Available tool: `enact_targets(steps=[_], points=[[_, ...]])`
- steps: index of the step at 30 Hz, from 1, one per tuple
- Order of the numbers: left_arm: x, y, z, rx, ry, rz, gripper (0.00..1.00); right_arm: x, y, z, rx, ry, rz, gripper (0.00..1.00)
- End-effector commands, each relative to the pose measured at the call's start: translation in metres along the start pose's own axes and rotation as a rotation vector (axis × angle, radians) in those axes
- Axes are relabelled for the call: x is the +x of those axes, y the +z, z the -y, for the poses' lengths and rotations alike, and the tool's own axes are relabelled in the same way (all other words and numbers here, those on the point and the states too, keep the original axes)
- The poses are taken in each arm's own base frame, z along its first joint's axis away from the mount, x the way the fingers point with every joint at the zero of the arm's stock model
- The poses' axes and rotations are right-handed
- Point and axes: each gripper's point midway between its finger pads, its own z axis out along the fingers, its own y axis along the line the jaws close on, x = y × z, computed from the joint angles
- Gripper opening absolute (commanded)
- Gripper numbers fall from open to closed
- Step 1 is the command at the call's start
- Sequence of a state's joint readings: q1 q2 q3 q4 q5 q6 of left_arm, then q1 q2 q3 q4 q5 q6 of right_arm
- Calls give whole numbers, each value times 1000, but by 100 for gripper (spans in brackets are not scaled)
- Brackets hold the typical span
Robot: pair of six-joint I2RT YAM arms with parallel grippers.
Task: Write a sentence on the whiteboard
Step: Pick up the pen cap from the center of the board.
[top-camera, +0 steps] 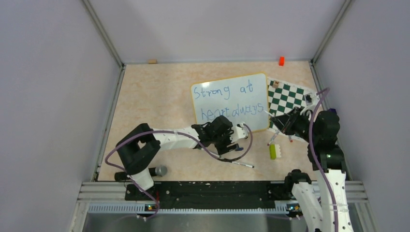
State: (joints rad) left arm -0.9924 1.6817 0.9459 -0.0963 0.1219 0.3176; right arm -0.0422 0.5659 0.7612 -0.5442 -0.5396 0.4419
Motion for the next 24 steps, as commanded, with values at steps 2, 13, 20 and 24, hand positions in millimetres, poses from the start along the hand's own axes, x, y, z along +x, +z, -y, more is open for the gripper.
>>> enact_targets(steps=[2,13,20,24], points=[[-22,13,-4,-6,107,-18,73,-18,-9,-9,-2,-33,65,0],[-24,26,17,87,154,-22,75,-20,-9,-7,10,-45,72,0],[-29,36,22,113,123,-21,71,-20,-10,-7,16,-51,78,0],[-31,45,25,130,102,-26,69,-22,-14,-5,37,-54,92,0]])
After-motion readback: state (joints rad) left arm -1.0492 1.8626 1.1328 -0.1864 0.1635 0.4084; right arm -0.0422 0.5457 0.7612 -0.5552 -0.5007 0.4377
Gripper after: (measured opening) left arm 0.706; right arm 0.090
